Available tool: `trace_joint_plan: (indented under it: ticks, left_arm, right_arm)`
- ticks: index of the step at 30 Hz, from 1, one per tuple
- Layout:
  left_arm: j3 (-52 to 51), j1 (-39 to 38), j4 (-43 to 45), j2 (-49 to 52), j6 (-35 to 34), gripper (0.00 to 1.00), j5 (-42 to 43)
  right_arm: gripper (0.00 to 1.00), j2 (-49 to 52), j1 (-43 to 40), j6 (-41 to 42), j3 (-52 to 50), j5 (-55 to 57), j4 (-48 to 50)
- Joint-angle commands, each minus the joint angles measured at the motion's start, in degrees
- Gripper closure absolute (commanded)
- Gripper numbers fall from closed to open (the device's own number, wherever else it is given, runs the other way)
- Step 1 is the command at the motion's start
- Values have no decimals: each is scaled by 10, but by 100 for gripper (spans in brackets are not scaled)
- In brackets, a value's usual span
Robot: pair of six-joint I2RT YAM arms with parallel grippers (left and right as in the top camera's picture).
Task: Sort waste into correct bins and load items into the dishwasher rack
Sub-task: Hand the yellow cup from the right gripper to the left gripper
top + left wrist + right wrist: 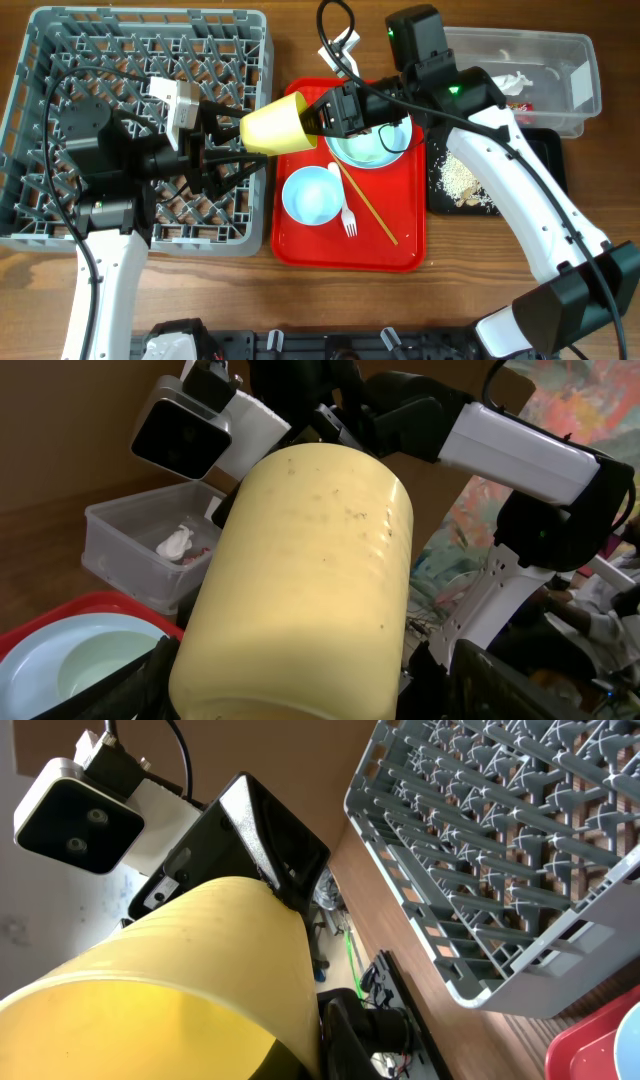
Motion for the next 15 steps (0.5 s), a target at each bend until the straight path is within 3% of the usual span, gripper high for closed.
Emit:
trace_joint_plan:
  ticks: [1,8,15]
  left_arm:
    - [9,3,7,3,-1,16,20]
    - [9,2,15,3,-1,27,20]
    - [9,2,16,3,-1,24,20]
  right_arm:
    - [96,7,0,9,0,-17,2]
    - [96,7,0,10,0,-19,0]
    - [96,7,3,12,0,-22,-4]
